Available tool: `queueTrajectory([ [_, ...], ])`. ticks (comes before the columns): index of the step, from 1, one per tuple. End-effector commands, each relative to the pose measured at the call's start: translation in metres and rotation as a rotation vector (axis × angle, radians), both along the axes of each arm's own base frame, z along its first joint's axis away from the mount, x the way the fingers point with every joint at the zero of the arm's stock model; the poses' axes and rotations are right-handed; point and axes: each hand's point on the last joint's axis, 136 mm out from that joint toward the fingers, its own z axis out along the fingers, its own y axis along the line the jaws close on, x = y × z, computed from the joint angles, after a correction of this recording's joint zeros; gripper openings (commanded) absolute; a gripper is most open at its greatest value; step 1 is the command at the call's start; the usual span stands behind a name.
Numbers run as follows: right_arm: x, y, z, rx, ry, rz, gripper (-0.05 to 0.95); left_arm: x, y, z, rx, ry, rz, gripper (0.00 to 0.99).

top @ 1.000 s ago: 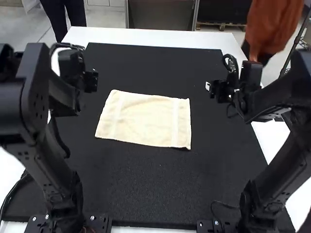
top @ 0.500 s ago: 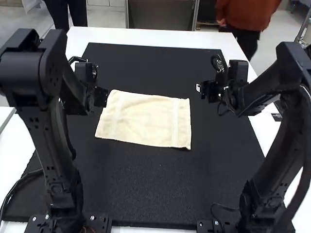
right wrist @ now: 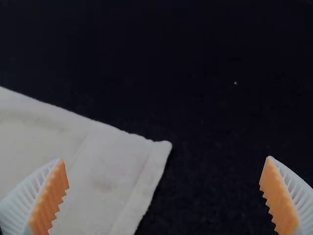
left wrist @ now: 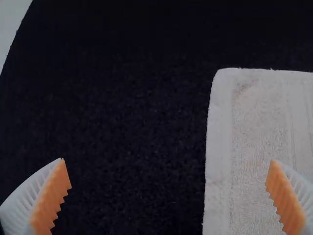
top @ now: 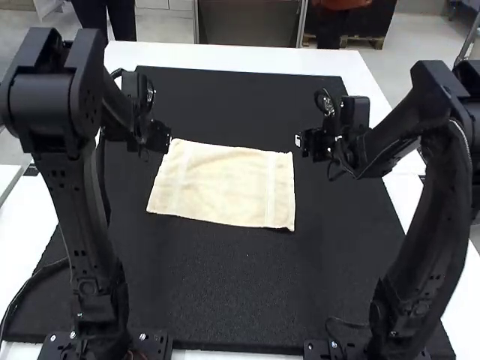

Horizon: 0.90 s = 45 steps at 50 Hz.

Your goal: Fold the towel.

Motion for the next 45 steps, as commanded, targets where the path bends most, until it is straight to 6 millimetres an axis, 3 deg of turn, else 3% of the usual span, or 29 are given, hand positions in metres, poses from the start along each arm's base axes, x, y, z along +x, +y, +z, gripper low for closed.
queueTrajectory([
  [1, 0.01, 0.006, 0.005, -0.007, -0.023, 0.002, 0.9, 0.015, -0.006, 0.009, -0.048, -0.021, -0.024, 0.938],
  [15, 0.02, 0.015, -0.014, -0.022, 0.011, 0.006, 0.9, 0.027, -0.024, -0.006, -0.138, 0.029, -0.078, 0.961],
  [23, 0.023, 0.021, -0.026, -0.026, 0.033, 0.019, 0.9, 0.036, -0.024, -0.014, -0.136, 0.023, -0.079, 0.961],
  [33, 0.031, 0.026, -0.027, -0.009, 0.036, 0.02, 0.9, 0.046, -0.021, -0.026, -0.132, 0.034, -0.08, 0.961],
  [45, 0.036, 0.034, -0.033, -0.001, 0.046, 0.032, 0.9, 0.057, -0.023, -0.024, -0.125, 0.011, -0.096, 0.961],
])
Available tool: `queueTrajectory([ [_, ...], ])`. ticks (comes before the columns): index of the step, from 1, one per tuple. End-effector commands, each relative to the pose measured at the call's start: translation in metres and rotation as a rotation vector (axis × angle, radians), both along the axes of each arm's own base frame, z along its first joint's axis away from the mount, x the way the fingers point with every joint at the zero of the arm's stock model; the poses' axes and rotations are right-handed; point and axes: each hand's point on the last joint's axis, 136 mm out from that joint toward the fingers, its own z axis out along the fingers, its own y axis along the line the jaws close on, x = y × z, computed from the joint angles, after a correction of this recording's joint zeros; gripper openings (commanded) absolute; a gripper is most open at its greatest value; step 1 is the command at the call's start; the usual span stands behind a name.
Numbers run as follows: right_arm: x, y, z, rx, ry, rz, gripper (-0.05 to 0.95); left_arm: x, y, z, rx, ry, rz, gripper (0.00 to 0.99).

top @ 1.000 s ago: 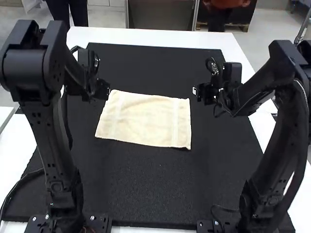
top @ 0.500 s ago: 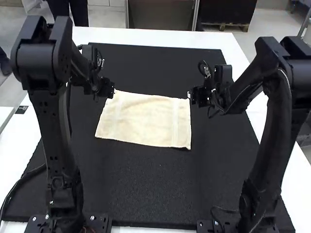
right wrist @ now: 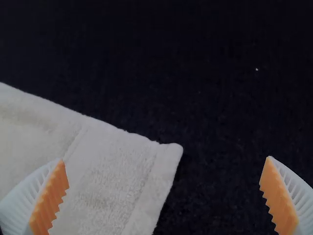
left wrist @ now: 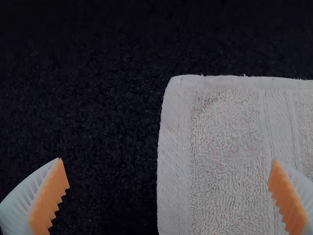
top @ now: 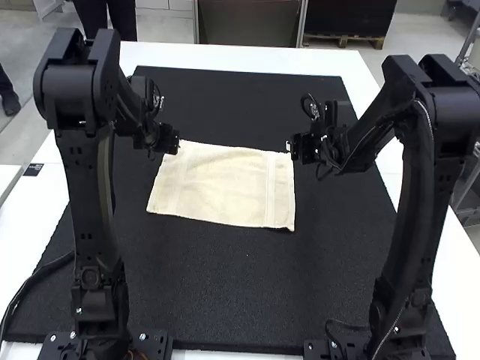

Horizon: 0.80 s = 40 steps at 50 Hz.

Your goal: Fold the towel.

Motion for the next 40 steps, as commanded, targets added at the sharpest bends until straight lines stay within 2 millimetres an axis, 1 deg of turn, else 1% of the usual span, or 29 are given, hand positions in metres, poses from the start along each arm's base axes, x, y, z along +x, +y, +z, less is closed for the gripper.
queueTrajectory([
  [1, 0.006, 0.015, 0.004, 0.017, -0.013, 0.021, 0.9, 0.017, -0.004, 0.012, 0.0, -0.046, -0.02, 0.961],
  [8, 0.01, 0.022, -0.002, 0.017, -0.003, 0.032, 0.9, 0.022, -0.001, 0.006, 0.002, -0.036, -0.018, 0.961],
  [13, 0.012, 0.023, -0.008, 0.015, 0.011, 0.032, 0.9, 0.024, 0.001, 0.002, 0.006, -0.031, -0.019, 0.961],
  [21, 0.016, 0.023, -0.013, 0.014, 0.022, 0.033, 0.9, 0.029, 0.001, 0.001, 0.011, -0.036, -0.025, 0.961],
  [28, 0.019, 0.025, -0.021, 0.017, 0.039, 0.032, 0.9, 0.034, 0.001, 0.0, 0.01, -0.041, -0.032, 0.961],
  [40, 0.023, 0.026, -0.031, 0.014, 0.058, 0.031, 0.9, 0.041, -0.001, 0.003, -0.002, -0.057, -0.045, 0.961],
])
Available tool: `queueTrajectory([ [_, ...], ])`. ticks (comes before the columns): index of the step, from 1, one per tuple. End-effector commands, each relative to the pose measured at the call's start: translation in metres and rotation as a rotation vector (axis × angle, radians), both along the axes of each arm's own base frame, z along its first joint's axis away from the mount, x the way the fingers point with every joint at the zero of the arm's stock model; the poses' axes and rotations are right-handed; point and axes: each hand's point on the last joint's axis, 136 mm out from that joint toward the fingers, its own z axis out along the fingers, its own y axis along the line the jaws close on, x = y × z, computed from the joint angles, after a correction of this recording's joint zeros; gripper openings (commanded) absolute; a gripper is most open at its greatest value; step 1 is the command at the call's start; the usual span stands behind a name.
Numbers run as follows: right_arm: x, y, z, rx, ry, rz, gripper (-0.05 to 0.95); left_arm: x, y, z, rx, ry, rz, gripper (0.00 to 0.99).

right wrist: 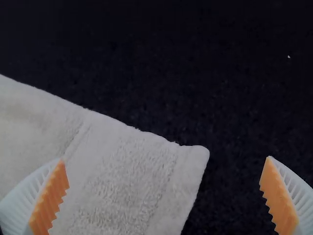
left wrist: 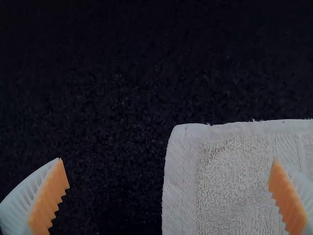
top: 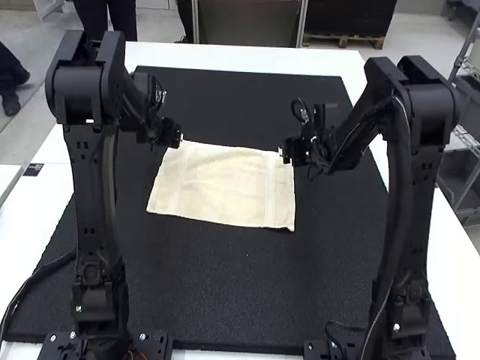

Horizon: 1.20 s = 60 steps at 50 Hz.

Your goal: Fold the towel.

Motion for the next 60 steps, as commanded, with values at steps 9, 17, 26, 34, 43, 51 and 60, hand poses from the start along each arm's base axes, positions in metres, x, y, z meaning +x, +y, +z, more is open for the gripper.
queueTrajectory([
  [9, 0.007, 0.008, -0.006, 0.041, 0.026, 0.007, 0.9, 0.013, -0.003, 0.001, -0.006, -0.019, -0.029, 0.961],
  [17, 0.008, 0.008, -0.01, 0.04, 0.037, 0.008, 0.9, 0.014, -0.004, -0.004, -0.004, -0.012, -0.035, 0.961],
  [26, 0.009, 0.009, -0.016, 0.043, 0.052, 0.013, 0.9, 0.014, -0.006, -0.009, -0.004, 0.0, -0.039, 0.961],
  [34, 0.011, 0.011, -0.024, 0.051, 0.075, 0.013, 0.9, 0.016, -0.006, -0.012, -0.003, 0.002, -0.039, 0.961],
  [43, 0.011, 0.011, -0.03, 0.05, 0.092, 0.015, 0.9, 0.017, -0.005, -0.011, -0.003, 0.002, -0.036, 0.961],
  [51, 0.011, 0.011, -0.032, 0.05, 0.097, 0.016, 0.9, 0.015, -0.004, -0.013, 0.002, 0.007, -0.042, 0.957],
  [60, 0.008, 0.015, -0.032, 0.071, 0.111, 0.033, 0.66, 0.013, -0.01, -0.015, -0.01, 0.02, -0.065, 0.867],
])
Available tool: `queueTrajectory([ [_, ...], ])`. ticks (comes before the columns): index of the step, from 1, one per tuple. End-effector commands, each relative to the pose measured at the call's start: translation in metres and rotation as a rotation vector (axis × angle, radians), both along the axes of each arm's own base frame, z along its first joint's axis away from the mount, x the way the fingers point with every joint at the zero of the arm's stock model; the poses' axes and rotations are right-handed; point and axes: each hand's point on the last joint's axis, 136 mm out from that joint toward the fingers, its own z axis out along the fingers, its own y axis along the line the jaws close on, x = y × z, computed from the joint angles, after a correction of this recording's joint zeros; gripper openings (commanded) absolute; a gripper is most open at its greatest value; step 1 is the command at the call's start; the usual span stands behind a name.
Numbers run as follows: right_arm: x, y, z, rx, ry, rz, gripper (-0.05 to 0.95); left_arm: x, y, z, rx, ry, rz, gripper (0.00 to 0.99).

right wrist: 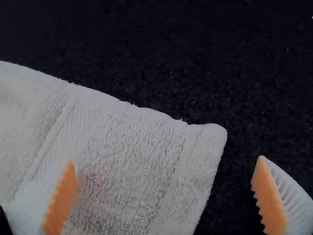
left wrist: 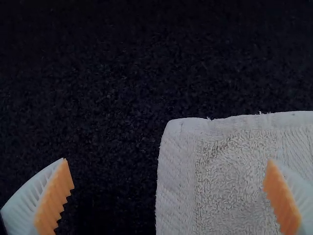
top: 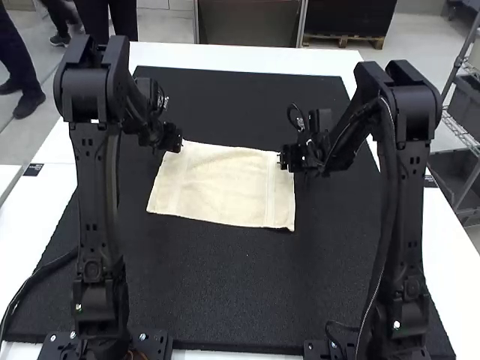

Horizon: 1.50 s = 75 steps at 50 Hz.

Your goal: Fold the towel.

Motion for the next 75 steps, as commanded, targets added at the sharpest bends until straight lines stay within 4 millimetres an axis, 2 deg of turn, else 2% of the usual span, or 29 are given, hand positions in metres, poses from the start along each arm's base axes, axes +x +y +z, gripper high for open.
queueTrajectory([
  [1, 0.001, 0.009, 0.002, 0.047, 0.013, 0.027, 0.62, 0.008, -0.008, 0.008, -0.009, -0.021, -0.04, 0.862],
  [4, 0.0, 0.011, 0.002, 0.06, 0.018, 0.037, 0.56, 0.006, -0.008, 0.006, -0.011, -0.012, -0.041, 0.838],
  [10, 0.0, 0.011, 0.003, 0.073, 0.023, 0.028, 0.56, 0.003, -0.009, -0.001, -0.014, 0.012, -0.041, 0.834],
  [15, 0.0, 0.01, 0.003, 0.071, 0.024, 0.027, 0.73, -0.001, -0.005, -0.006, -0.01, 0.031, -0.039, 0.946],
  [17, -0.001, 0.01, 0.002, 0.069, 0.027, 0.028, 0.76, -0.002, -0.005, -0.008, -0.007, 0.038, -0.043, 0.962],
  [32, -0.003, 0.01, -0.001, 0.068, 0.042, 0.031, 0.74, -0.004, -0.007, -0.012, -0.011, 0.049, -0.046, 0.962],
  [36, -0.003, 0.01, 0.0, 0.069, 0.04, 0.032, 0.62, -0.005, -0.007, -0.013, -0.011, 0.05, -0.046, 0.946],
  [41, -0.004, 0.012, -0.001, 0.077, 0.046, 0.04, 0.54, -0.005, -0.006, -0.014, -0.013, 0.052, -0.043, 0.838],
  [46, -0.006, 0.014, -0.001, 0.085, 0.064, 0.054, 0.53, -0.005, -0.006, -0.016, -0.017, 0.054, -0.039, 0.741],
  [50, -0.007, 0.014, -0.002, 0.085, 0.072, 0.053, 0.54, -0.006, -0.006, -0.019, -0.02, 0.065, -0.037, 0.738],
  [53, -0.007, 0.013, -0.003, 0.086, 0.074, 0.05, 0.53, -0.006, -0.006, -0.019, -0.02, 0.063, -0.037, 0.666],
  [59, -0.006, 0.013, -0.002, 0.085, 0.07, 0.051, 0.53, -0.006, -0.006, -0.019, -0.02, 0.062, -0.037, 0.659],
  [61, -0.006, 0.013, -0.002, 0.085, 0.072, 0.051, 0.44, -0.006, -0.006, -0.019, -0.02, 0.061, -0.039, 0.62],
  [63, -0.006, 0.014, -0.001, 0.086, 0.069, 0.053, 0.29, -0.006, -0.006, -0.019, -0.02, 0.058, -0.039, 0.536],
  [65, -0.006, 0.014, -0.002, 0.087, 0.071, 0.052, 0.22, -0.005, -0.006, -0.018, -0.019, 0.054, -0.039, 0.456],
  [70, -0.006, 0.014, -0.002, 0.088, 0.071, 0.053, 0.05, -0.004, -0.006, -0.017, -0.021, 0.049, -0.04, 0.179],
  [74, -0.006, 0.014, -0.001, 0.089, 0.07, 0.054, -0.02, -0.004, -0.005, -0.018, -0.019, 0.042, -0.039, 0.028],
  [75, -0.006, 0.014, -0.001, 0.088, 0.069, 0.055, -0.02, -0.004, -0.005, -0.017, -0.018, 0.039, -0.039, 0.023],
])
